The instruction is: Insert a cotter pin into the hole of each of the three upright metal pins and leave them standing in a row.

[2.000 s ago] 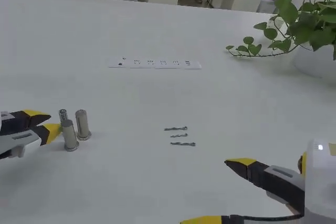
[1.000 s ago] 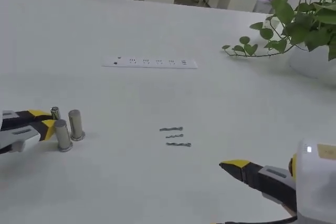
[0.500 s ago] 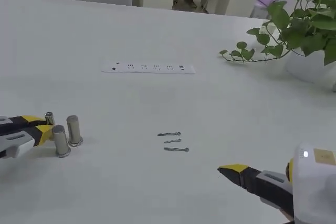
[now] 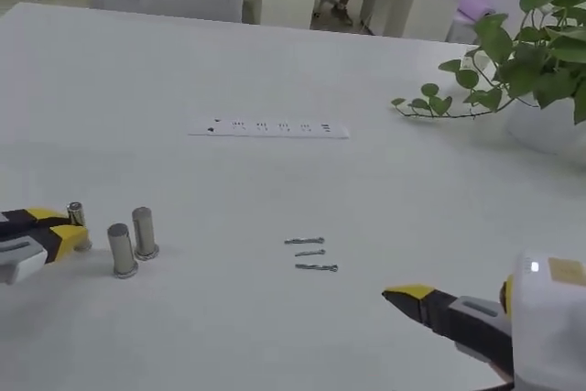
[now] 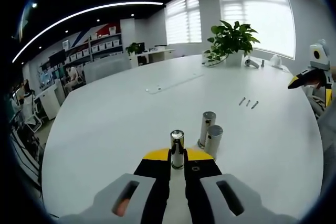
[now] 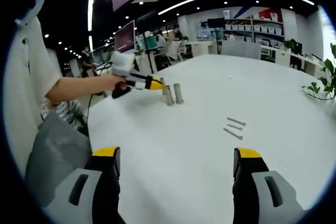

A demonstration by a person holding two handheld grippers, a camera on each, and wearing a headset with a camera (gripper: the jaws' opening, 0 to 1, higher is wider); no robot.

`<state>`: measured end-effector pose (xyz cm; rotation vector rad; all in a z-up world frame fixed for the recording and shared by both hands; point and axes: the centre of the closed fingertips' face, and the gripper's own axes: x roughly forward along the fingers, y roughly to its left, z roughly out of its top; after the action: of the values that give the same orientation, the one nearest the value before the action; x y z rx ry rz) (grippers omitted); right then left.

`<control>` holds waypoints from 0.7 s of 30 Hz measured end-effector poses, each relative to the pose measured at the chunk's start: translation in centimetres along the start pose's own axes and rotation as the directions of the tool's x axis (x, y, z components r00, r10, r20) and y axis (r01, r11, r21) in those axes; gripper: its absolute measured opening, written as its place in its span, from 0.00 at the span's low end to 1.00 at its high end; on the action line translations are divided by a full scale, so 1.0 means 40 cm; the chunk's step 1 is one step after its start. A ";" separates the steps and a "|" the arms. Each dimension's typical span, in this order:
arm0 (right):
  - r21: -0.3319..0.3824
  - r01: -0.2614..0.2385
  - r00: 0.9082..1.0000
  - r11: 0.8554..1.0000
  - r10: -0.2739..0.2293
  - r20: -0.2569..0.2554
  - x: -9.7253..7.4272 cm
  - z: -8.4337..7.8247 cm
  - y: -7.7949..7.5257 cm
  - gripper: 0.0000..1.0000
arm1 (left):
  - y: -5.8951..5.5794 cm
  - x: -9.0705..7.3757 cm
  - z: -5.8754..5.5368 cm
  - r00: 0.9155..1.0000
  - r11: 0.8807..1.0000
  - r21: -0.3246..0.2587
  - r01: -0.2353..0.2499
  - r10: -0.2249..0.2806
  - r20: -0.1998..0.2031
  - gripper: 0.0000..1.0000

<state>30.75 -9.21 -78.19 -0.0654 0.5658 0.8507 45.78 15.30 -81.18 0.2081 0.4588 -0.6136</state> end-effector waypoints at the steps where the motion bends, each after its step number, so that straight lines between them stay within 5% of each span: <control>1: -0.004 -0.002 1.000 1.000 0.002 0.001 0.001 0.002 0.003 0.90 | -0.003 -0.007 -0.001 1.000 1.000 0.000 -0.004 0.004 -0.002 0.07; 10: -0.024 -0.020 1.000 1.000 0.020 0.005 0.000 0.009 0.029 0.90 | -0.038 -0.070 -0.019 1.000 1.000 -0.011 0.005 -0.005 0.004 0.07; 21: -0.040 -0.032 0.999 0.999 0.033 0.002 -0.010 0.008 0.052 0.90 | -0.118 -0.108 -0.045 0.998 0.998 0.003 0.064 -0.064 0.000 0.07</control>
<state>29.16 -8.00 -77.39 -0.0920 0.5488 0.8938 39.20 14.28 -80.98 0.1966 0.4662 -0.6771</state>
